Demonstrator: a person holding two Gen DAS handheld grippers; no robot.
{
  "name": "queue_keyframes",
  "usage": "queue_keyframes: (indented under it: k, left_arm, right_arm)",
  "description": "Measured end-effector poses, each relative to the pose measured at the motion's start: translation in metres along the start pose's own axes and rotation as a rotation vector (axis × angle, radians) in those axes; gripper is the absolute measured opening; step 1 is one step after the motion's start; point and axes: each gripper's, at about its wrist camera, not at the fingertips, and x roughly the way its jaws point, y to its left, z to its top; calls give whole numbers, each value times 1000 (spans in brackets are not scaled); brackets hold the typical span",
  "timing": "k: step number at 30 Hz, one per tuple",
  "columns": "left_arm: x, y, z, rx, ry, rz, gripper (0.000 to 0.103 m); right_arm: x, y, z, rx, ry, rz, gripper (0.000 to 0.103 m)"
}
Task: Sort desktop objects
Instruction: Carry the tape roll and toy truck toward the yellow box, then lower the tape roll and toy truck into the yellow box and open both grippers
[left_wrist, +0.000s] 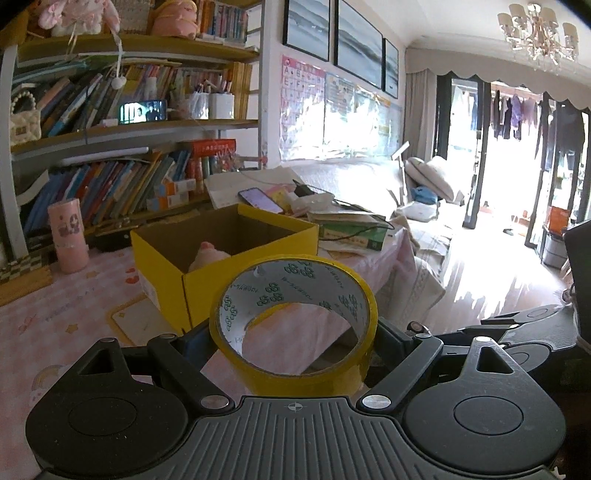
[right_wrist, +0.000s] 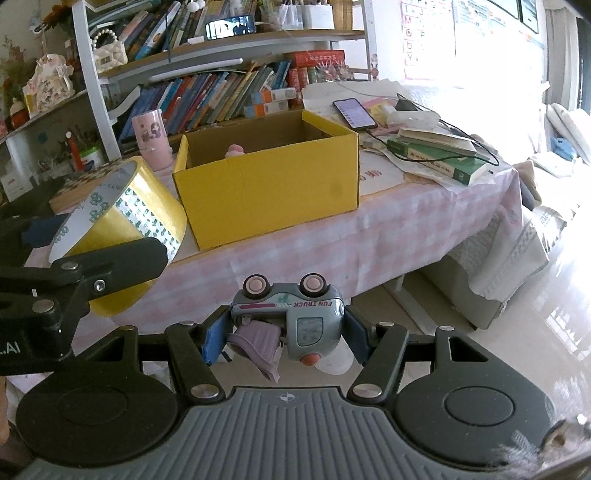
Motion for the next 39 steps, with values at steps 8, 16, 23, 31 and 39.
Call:
queue_keyframes:
  k: [8, 16, 23, 31, 39]
  left_arm:
    - [20, 4, 19, -30, -25, 53, 89]
    - [40, 11, 42, -65, -46, 123, 89]
    - [62, 13, 58, -82, -42, 185, 89]
    - [89, 15, 75, -101, -40, 264, 89]
    - [116, 17, 89, -113, -40, 350, 89]
  right_arm:
    - [21, -16, 32, -28, -16, 29, 62]
    - [42, -36, 67, -44, -34, 69, 62]
    - [62, -50, 94, -72, -45, 118, 62]
    - [91, -68, 127, -97, -55, 184, 62]
    - [121, -80, 161, -151, -73, 268, 62]
